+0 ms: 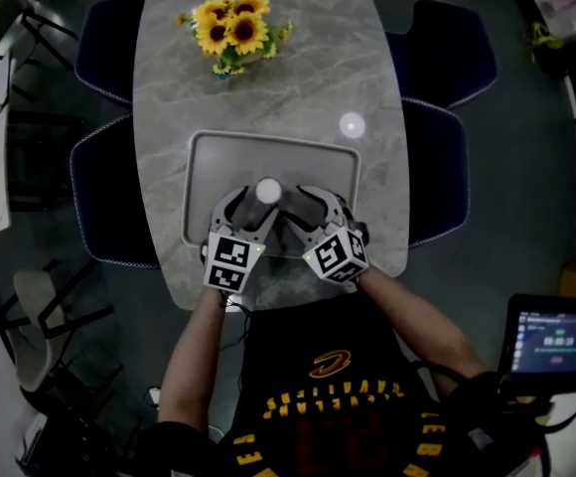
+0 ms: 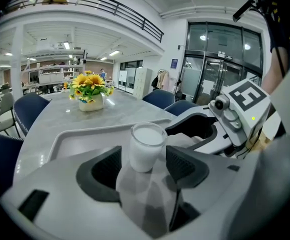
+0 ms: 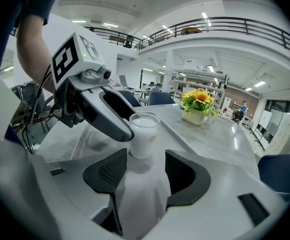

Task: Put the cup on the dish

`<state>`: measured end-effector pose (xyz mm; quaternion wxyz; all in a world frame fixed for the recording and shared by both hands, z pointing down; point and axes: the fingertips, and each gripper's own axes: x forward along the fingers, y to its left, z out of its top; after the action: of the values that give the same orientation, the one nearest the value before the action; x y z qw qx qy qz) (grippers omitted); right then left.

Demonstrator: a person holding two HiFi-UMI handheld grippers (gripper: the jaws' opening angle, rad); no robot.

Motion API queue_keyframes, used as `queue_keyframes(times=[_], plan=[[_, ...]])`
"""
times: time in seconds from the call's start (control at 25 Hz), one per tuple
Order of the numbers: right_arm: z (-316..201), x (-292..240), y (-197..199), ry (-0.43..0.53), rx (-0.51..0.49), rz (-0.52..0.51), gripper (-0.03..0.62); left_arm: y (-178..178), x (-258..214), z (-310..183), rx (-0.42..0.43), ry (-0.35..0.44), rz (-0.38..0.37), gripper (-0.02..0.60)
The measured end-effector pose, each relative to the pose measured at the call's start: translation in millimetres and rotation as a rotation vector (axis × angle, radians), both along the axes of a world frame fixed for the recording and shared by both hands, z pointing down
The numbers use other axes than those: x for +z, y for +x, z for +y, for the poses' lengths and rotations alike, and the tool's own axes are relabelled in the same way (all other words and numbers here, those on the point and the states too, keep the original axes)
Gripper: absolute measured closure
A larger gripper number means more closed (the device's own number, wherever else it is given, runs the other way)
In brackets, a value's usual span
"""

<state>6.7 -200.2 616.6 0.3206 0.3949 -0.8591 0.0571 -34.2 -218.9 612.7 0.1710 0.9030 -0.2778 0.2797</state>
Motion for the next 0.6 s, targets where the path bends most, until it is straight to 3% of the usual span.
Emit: queue_keyframes(times=[0.36,0.4,0.44,0.48,0.6], plan=[[-2.2,-4.8,-9.0,-0.034,-0.005,-0.089,0.35,-15.0,2.3,4.0,-0.063,-0.014,0.022,0.313],[0.2,-8.1,-9.7,-0.038,-0.012,-0.103,0.385,-15.9,1.1,6.0,-0.069,-0.016,0.026,0.313],[3.3,-13.6,-10.3,-0.038,-0.018,-0.115,0.504,-17.2,-2.2,8.7,-0.076,-0.018,0.032,0.313],[7.0,-20.8,-10.8,-0.04,-0.021,-0.124,0.571,-18.8,-7.7,12.0,-0.084,-0.019,0.039,0.313],[17.5,-38.0,-11.7,-0.055,-0.026,-0.144,0.588,-25.3,-24.8,23.0,-0.113,-0.022,0.054,0.313]])
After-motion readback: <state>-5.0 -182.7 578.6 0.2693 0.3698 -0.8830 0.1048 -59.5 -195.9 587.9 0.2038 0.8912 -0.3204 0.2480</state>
